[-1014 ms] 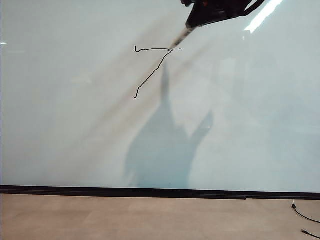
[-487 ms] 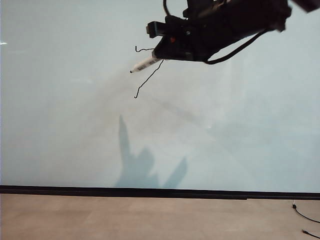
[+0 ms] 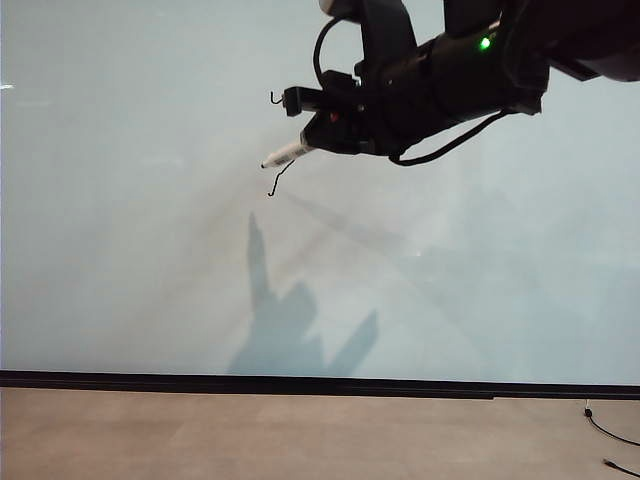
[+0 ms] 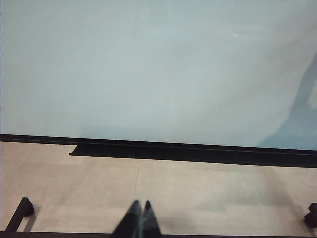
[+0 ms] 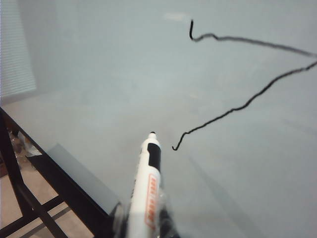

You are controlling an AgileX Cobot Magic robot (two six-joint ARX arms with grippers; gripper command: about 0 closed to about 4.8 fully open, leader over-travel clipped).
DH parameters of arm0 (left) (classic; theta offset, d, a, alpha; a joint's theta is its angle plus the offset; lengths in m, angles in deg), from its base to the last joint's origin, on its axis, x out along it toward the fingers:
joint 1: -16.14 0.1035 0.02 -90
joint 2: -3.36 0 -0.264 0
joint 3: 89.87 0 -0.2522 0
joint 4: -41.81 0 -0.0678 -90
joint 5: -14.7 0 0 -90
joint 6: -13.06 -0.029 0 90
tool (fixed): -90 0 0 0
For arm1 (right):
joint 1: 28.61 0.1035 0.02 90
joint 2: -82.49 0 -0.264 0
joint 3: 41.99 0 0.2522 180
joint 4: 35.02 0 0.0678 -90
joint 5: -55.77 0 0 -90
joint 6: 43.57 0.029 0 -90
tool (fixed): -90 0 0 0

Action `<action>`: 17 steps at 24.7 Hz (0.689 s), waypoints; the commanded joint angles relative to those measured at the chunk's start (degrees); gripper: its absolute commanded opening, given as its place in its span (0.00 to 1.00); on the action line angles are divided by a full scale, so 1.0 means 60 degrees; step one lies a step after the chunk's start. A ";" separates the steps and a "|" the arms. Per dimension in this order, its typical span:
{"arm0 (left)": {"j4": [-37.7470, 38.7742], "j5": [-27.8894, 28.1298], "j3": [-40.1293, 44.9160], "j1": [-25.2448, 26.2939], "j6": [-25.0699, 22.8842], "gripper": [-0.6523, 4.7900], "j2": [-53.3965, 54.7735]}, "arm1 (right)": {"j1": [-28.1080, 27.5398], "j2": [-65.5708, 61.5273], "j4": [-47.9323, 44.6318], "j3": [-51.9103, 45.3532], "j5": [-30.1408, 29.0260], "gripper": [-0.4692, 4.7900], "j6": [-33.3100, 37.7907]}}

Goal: Pick up the pen on the shelf to the right of the whiteboard and write the letter Z.

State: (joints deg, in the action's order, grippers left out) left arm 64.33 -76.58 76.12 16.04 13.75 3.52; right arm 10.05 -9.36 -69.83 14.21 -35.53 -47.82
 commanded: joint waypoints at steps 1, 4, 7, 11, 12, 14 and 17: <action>-0.0106 0.0000 -0.0022 0.0000 -0.0040 0.11 0.0004 | -0.0051 -0.0178 -0.0211 0.0233 -0.0018 0.08 0.0102; -0.0102 -0.0004 -0.0022 0.0000 -0.0040 0.11 0.0004 | -0.0073 -0.0310 -0.0222 0.0353 0.0025 0.08 0.0102; -0.0102 0.0000 -0.0022 0.0000 -0.0040 0.11 0.0004 | -0.0179 -0.0423 -0.0040 0.0470 0.0022 0.08 0.0149; -0.0106 -0.0007 -0.0022 0.0000 -0.0040 0.11 0.0004 | -0.0219 -0.0470 -0.0011 0.0470 0.0073 0.08 0.0149; -0.0102 -0.0004 -0.0022 0.0000 -0.0040 0.11 0.0004 | -0.0262 -0.0470 -0.0007 0.0470 0.0084 0.08 0.0157; -0.0106 -0.0004 -0.0022 0.0000 -0.0040 0.11 0.0004 | -0.0277 -0.0474 0.0000 0.0470 0.0091 0.08 0.0178; -0.0106 -0.0004 -0.0022 0.0000 -0.0040 0.11 0.0004 | -0.0317 -0.0474 0.0062 0.0466 0.0091 0.08 0.0182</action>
State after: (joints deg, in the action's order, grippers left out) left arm 64.33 -76.58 76.12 16.04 13.77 3.52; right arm 8.15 -12.40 -68.92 16.75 -35.27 -47.04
